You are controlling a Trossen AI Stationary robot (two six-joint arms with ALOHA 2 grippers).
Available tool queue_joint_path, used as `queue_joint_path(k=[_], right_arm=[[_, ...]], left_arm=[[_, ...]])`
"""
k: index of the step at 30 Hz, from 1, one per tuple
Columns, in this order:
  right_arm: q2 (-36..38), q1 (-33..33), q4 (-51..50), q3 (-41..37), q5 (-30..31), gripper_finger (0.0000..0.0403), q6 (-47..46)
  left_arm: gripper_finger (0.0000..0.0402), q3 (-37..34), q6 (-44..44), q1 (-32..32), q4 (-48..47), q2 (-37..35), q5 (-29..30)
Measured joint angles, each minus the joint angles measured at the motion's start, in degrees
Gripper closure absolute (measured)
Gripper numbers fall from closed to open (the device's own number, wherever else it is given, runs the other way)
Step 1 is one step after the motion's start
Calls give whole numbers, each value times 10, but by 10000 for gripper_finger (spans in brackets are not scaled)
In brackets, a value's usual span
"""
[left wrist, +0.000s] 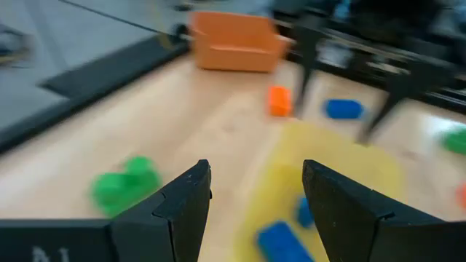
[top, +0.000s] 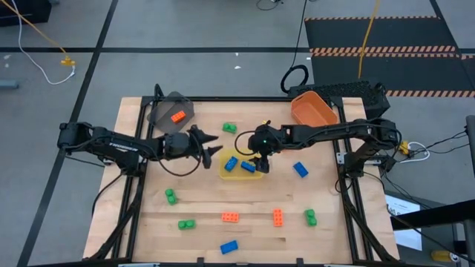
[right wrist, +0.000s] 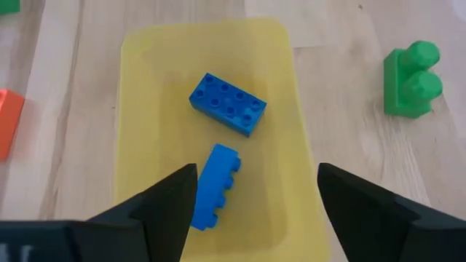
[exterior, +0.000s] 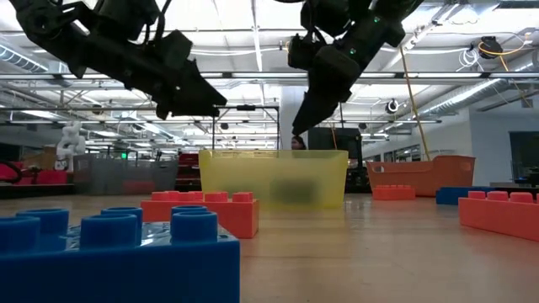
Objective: Sort & place blocks by color
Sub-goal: Put the green game piece into the orange bin
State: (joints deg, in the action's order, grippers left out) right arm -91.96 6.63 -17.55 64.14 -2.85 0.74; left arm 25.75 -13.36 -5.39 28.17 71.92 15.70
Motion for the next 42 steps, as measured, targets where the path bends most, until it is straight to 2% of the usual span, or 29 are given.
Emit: queue_joint_path(k=[3,9,11,15,20,24,28,33,42], right_arm=[[0,0,8,0,0,123,6],[0,0,6,0,-1,122,20],[1,0,4,0,-1,122,25],[14,0,-16,0,-2,122,33],[46,0,-83,0,-2,122,30],[79,0,-127,-12,-2,122,30],[122,0,-124,-48,-2,122,21],[183,0,-79,-112,-2,122,2],[264,0,-4,-200,-2,122,-33]], left_arm=[[185,41,15,-31,-53,0,7],[185,240,89,-95,-392,40,-9],[185,298,124,-118,-461,63,-37],[185,371,180,-165,-530,117,-117],[185,420,245,-202,-560,200,-167],[185,442,284,-210,-575,268,-172],[185,453,306,-219,-571,315,-170],[185,455,322,-227,-555,330,-159],[185,454,432,-222,-542,342,-141]])
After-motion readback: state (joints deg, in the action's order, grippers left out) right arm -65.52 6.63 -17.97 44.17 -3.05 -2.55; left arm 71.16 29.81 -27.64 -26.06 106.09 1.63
